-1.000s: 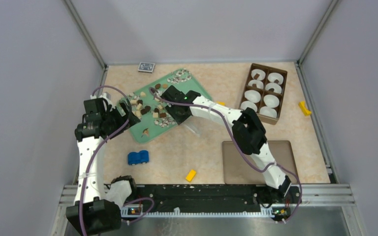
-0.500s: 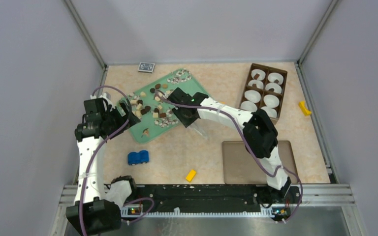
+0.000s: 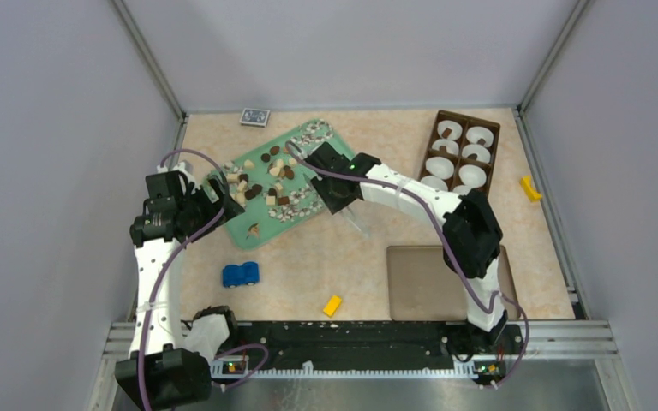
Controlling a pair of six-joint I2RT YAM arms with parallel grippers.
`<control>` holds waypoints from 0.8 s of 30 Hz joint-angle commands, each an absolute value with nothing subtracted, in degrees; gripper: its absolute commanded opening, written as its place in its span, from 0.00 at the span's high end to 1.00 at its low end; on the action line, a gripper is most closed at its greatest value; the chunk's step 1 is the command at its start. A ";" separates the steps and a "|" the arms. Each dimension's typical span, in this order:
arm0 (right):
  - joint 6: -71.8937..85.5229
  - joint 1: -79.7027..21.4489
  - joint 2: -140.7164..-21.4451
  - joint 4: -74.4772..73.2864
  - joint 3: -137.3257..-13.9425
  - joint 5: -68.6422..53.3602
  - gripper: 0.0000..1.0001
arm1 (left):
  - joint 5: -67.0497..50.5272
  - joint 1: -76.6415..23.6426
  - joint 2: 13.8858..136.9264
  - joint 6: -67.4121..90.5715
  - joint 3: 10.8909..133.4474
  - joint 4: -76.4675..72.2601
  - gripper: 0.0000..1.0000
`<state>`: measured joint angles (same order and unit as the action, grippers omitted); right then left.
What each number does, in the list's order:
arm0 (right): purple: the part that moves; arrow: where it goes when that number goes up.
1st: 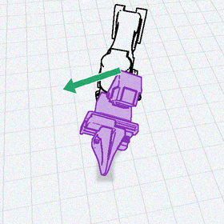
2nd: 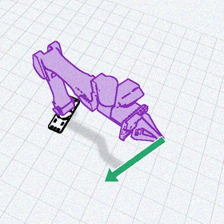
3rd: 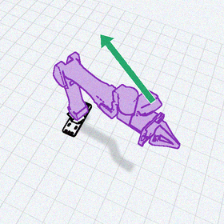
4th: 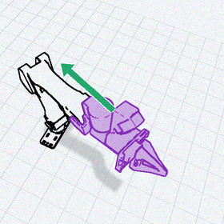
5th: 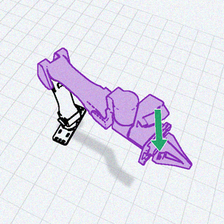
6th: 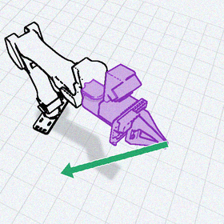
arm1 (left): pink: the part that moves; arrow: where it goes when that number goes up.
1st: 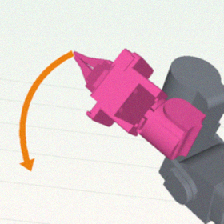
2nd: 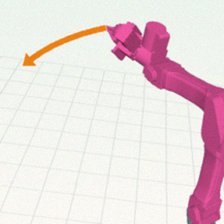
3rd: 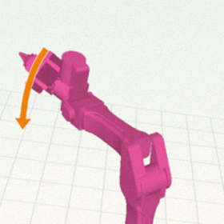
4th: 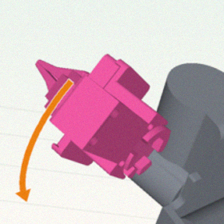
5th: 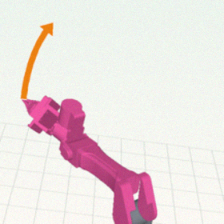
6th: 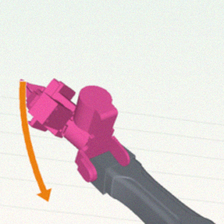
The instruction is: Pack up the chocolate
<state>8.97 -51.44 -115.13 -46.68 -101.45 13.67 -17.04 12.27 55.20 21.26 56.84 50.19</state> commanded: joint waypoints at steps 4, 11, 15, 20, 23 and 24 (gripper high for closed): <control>11.26 -44.71 -104.38 -44.98 -99.29 12.00 0.97 | -17.88 12.09 54.13 21.01 57.05 49.35 0.01; 12.44 -35.36 -94.16 -44.90 -90.91 13.95 0.96 | -18.20 12.00 54.48 21.09 57.08 49.21 0.01; 13.24 -27.99 -87.48 -44.64 -84.28 14.07 0.96 | -18.58 11.95 55.11 21.18 57.17 48.84 0.01; 12.79 -19.12 -82.95 -44.41 -76.99 12.73 0.95 | -19.24 11.87 56.46 21.33 57.68 48.50 0.01; 13.36 -15.77 -82.21 -44.14 -74.11 11.23 0.95 | -19.08 11.87 56.94 21.27 58.08 48.55 0.01; 13.63 -15.06 -82.17 -44.06 -73.39 10.97 0.95 | -19.07 11.82 56.94 21.27 58.03 48.48 0.01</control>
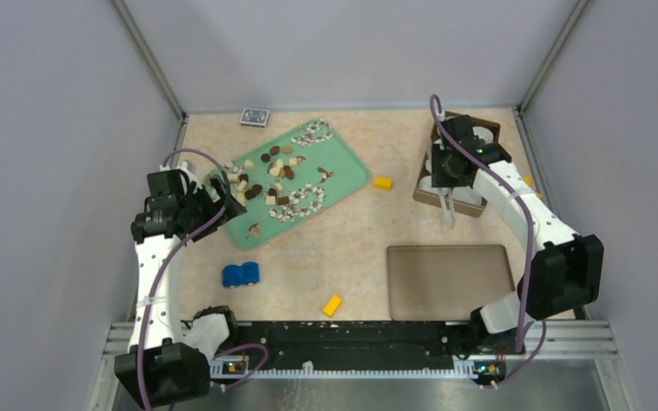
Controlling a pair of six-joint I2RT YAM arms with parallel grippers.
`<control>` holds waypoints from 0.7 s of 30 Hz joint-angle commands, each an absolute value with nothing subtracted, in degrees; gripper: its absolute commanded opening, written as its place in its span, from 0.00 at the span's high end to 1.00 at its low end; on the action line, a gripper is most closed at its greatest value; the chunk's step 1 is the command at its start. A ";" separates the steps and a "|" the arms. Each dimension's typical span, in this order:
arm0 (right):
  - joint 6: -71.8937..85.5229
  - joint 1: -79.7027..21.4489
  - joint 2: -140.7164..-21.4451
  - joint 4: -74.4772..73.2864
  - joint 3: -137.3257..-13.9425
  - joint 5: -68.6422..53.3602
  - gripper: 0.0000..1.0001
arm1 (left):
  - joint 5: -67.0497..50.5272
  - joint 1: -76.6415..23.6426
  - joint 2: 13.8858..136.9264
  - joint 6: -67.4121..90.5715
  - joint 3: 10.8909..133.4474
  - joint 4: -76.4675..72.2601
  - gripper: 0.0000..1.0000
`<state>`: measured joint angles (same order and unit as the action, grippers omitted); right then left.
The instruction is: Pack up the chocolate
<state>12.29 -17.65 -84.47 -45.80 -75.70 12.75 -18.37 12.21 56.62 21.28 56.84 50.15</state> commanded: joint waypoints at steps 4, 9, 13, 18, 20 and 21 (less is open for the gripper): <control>15.01 -12.83 -82.43 -43.83 -71.57 9.56 0.94 | -18.86 11.82 56.96 21.19 57.51 48.42 0.01; 15.25 -11.27 -84.43 -42.94 -71.29 7.61 0.94 | -18.48 11.78 57.06 21.10 57.96 48.34 0.01; 15.46 -10.48 -86.35 -42.09 -71.44 7.68 0.93 | -18.03 11.78 56.91 21.01 58.12 48.48 0.01; 15.59 -9.91 -88.05 -41.16 -71.72 7.55 0.92 | -17.71 11.82 56.43 20.92 57.77 48.67 0.01; 15.41 -9.84 -88.38 -40.57 -71.62 7.61 0.91 | -17.67 11.78 56.22 20.92 57.70 48.62 0.01; 15.44 -9.89 -88.67 -40.47 -71.77 7.73 0.91 | -17.67 11.79 56.15 20.92 57.68 48.64 0.01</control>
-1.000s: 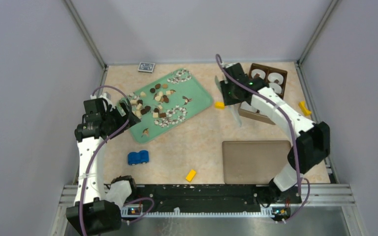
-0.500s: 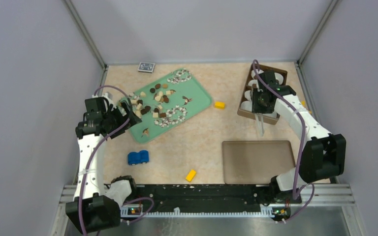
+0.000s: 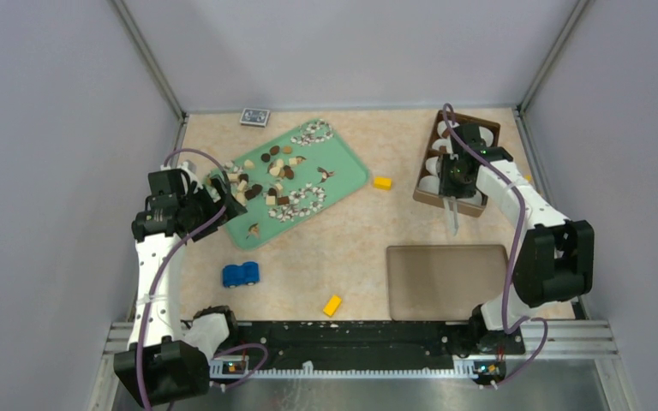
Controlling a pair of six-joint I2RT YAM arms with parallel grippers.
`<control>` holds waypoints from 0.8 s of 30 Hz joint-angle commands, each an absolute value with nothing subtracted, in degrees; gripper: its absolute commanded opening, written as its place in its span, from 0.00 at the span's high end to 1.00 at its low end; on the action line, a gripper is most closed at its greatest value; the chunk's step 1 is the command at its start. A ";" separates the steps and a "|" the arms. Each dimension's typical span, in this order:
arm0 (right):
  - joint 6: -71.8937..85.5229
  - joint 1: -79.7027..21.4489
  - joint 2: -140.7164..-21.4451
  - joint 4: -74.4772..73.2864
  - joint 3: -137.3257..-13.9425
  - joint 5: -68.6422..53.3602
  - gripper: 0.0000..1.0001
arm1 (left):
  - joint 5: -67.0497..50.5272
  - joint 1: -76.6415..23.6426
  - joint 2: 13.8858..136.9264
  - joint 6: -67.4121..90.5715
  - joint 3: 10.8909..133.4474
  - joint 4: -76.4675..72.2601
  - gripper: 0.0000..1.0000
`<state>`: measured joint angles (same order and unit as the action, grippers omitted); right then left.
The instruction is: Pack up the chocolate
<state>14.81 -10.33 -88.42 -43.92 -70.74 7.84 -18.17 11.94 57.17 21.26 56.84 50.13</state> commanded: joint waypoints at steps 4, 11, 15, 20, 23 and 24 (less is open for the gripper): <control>15.39 -9.85 -89.36 -40.44 -72.01 7.83 0.87 | -17.58 11.78 55.95 20.92 57.65 48.65 0.01; 15.57 -9.89 -89.77 -39.33 -71.68 7.67 0.73 | -17.57 11.79 55.98 20.92 57.40 48.68 0.01; 15.73 -9.87 -90.25 -39.16 -71.97 7.49 0.69 | -17.53 11.84 55.96 20.92 57.55 48.62 0.01; 15.81 -9.87 -90.26 -39.15 -72.49 7.30 0.66 | -17.49 11.80 55.83 20.92 57.57 48.73 0.01; 15.71 -9.85 -90.09 -39.30 -72.83 7.49 0.65 | -17.49 11.79 55.78 20.92 57.48 48.70 0.01; 15.73 -9.84 -90.09 -39.41 -72.92 7.43 0.65 | -17.49 11.81 55.73 20.92 57.48 48.74 0.01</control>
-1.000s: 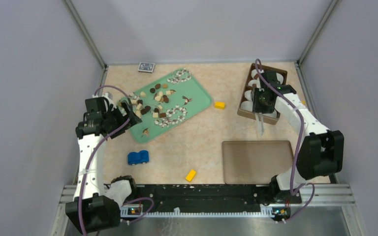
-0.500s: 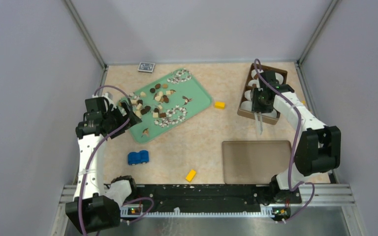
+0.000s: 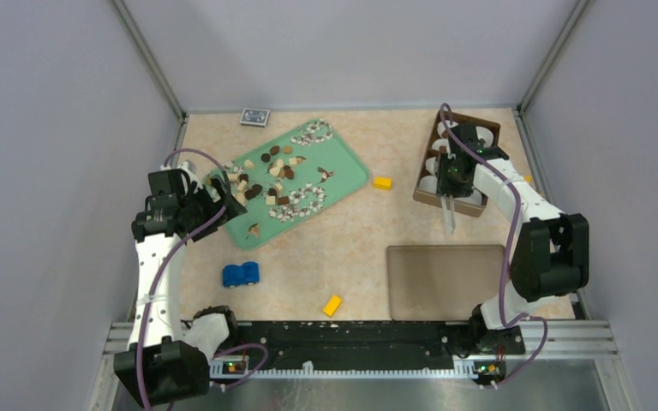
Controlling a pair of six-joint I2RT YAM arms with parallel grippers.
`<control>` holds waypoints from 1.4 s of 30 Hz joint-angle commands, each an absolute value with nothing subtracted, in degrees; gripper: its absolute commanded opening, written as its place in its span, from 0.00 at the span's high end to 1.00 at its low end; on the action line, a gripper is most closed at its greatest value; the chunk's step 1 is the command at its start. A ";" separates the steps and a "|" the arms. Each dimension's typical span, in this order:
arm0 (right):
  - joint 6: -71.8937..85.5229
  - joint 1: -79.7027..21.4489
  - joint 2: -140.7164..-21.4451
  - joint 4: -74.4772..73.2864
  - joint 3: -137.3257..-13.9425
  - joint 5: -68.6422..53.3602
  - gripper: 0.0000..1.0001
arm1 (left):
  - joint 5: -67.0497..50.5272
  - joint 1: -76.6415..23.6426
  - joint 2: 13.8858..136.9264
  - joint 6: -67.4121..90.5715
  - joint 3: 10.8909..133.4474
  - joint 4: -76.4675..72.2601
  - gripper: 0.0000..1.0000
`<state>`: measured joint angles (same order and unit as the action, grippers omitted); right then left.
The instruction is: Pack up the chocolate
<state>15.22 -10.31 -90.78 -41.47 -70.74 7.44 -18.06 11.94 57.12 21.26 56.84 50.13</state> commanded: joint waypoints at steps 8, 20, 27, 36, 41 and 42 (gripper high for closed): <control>15.78 -9.80 -90.00 -39.42 -73.12 7.46 0.63 | -17.66 11.80 55.46 20.83 57.31 48.74 0.01; 15.89 -9.89 -90.09 -39.52 -73.25 7.49 0.59 | -18.18 11.76 55.24 20.83 57.48 48.76 0.01; 15.90 -9.85 -90.18 -39.62 -73.28 7.51 0.58 | -18.36 11.78 55.45 20.83 57.74 48.79 0.01; 15.78 -9.84 -89.97 -39.72 -73.97 8.13 0.57 | -18.72 11.78 55.90 20.92 57.92 48.69 0.01; 15.75 -9.84 -88.27 -40.69 -75.40 9.25 0.57 | -18.64 11.78 55.96 20.92 57.95 48.70 0.01; 15.60 -9.90 -87.65 -41.20 -75.82 9.51 0.57 | -18.58 11.78 55.99 20.92 57.92 48.69 0.01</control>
